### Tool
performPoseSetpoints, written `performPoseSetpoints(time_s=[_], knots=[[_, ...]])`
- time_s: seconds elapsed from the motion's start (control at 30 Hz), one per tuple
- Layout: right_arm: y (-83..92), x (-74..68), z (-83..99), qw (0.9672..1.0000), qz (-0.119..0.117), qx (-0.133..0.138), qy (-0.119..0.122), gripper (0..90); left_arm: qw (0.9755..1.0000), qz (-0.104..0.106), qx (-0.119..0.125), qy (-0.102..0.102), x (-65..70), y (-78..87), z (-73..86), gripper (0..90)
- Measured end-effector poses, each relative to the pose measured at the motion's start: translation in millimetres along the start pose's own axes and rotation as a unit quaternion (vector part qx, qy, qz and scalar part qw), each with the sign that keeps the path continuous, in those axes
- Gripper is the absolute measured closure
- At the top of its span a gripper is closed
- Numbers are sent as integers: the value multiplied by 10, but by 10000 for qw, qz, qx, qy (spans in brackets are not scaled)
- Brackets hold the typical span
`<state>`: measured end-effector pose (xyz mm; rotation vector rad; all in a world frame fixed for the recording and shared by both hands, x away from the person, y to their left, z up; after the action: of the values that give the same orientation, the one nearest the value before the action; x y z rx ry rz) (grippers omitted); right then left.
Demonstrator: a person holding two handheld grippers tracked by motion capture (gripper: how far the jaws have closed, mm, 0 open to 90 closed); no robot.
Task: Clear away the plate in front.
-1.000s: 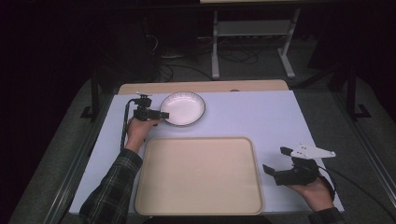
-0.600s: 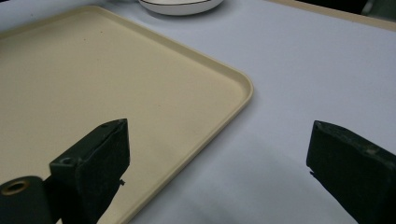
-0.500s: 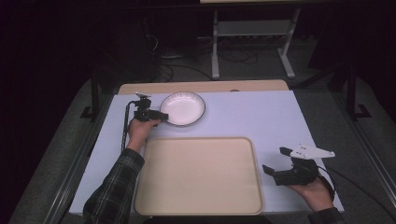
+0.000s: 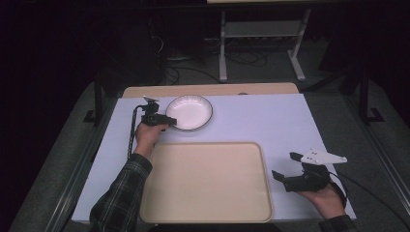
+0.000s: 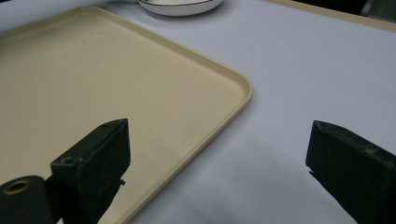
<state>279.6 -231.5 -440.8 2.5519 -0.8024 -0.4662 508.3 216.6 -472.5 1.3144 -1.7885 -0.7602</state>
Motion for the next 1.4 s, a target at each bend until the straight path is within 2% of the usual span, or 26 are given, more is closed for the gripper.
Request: performPoseSetpoints(time_s=[0.2,0.23,0.3,0.77,0.83,0.9,1.03,1.13,1.37,1.4], knots=[[-3,-5,-2,10000,-2,3,5,57,10000,-20,7,-55,-10,-4,2,626],[-3,-4,0,10000,-1,-2,9,57,10000,32,19,-50,-16,-4,4,671],[-2,-1,-1,10000,7,-1,14,57,9996,243,23,112,-48,-20,15,698],[6,3,1,10000,23,-9,19,59,9979,471,98,429,-43,9,2,800],[7,0,-2,10000,23,2,20,59,9974,536,153,466,-47,25,1,812],[7,-3,-2,10000,24,0,19,59,9960,688,249,522,-45,58,-3,841],[7,-4,-3,10000,30,1,16,59,9963,661,287,475,-24,69,-9,848],[13,-6,-5,10000,40,13,13,59,9942,807,365,611,-23,71,-11,864],[25,4,-3,10000,57,37,-3,59,9940,797,512,539,1,82,-25,868],[34,6,-5,10000,71,52,11,59,9940,710,660,515,1,106,-45,867]])
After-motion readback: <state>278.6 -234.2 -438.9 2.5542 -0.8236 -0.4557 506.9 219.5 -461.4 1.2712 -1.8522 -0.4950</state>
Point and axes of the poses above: each handheld gripper's, and its own axes: y roughly backward along the jaws, z roughly out of its underside, x roughly to its right, the point moved 4 cm from there along -y, roughly forward along the jaws, and after that the axes turned 14 degrees about -z, right-handed, at the moved point
